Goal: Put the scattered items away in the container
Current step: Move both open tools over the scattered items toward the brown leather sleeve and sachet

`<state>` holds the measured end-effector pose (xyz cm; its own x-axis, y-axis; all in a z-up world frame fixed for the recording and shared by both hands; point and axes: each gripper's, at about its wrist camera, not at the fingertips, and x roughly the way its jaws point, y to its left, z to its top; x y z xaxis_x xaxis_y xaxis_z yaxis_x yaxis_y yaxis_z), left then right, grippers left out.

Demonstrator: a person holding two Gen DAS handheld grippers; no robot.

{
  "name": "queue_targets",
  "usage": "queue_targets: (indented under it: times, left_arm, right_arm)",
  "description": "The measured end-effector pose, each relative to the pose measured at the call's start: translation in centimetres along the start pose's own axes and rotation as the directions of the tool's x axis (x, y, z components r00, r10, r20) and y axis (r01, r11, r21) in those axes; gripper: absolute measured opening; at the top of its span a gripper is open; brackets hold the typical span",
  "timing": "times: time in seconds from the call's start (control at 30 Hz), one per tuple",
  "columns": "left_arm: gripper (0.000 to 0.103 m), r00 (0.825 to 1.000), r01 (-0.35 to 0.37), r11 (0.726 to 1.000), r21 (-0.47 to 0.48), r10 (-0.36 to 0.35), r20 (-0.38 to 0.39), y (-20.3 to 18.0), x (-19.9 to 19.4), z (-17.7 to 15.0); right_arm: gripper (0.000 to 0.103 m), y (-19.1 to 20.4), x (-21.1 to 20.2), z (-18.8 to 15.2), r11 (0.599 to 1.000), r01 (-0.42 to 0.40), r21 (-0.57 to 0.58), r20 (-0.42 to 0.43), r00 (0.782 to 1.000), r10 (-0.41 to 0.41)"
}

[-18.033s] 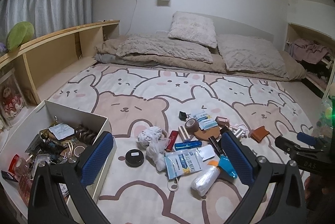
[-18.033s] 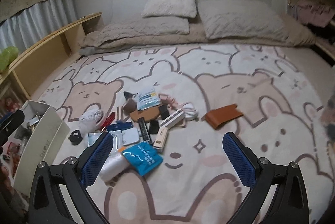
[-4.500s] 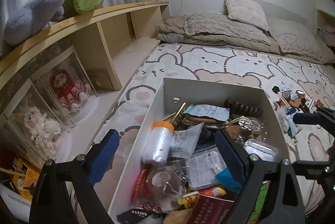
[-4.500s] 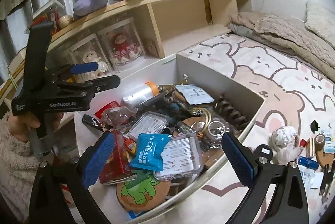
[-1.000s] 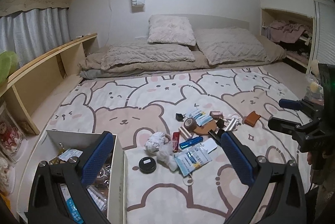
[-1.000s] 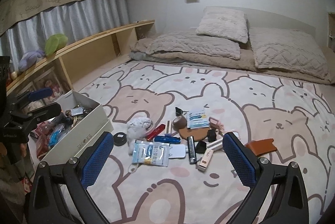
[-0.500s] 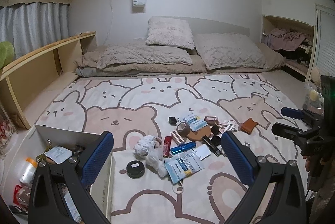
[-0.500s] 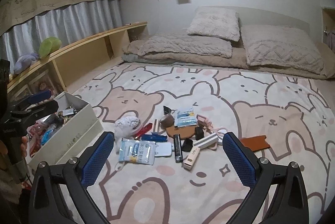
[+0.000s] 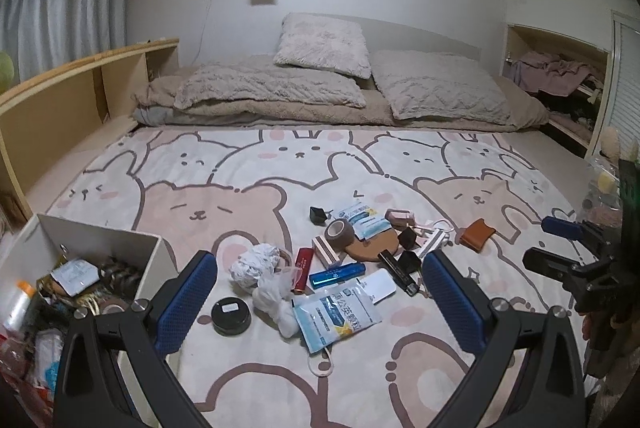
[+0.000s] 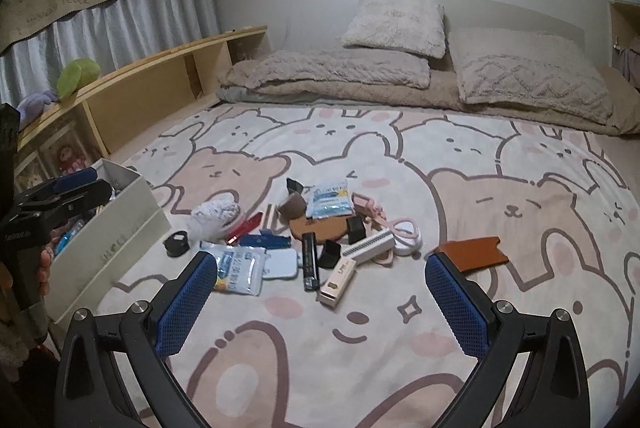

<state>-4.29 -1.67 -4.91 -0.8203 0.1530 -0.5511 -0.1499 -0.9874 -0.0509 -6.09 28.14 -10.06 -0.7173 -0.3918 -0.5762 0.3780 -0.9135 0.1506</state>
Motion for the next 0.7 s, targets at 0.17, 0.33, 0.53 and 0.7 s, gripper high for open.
queue_targets:
  times: [0.17,0.33,0.53,0.7]
  left_arm:
    - [0.103,0.999,-0.007,1.000,-0.014,0.007,-0.035,0.2,1.8,-0.8]
    - [0.103,0.998,-0.013,1.000,-0.001,0.013,-0.063,0.1,3.3,-1.6]
    - [0.103,0.994,-0.007,1.000,0.008,0.008,-0.107,-0.2,4.7,-2.8]
    - [0.103,0.990,-0.002,0.999,0.042,0.008,-0.143,-0.8,5.9,-3.8]
  right_arm:
    - [0.103,-0.8,0.9,-0.7,1.000,0.010,0.002,-0.023,1.000,-0.010]
    - [0.103,-1.5,2.2,-1.3,1.000,0.023,0.007,-0.064,0.998,-0.022]
    - [0.103,-1.8,3.6,-2.0,1.000,0.029,0.004,-0.107,0.994,-0.028]
    - [0.103,-2.4,4.8,-2.9,0.999,0.024,0.041,-0.150,0.989,-0.018]
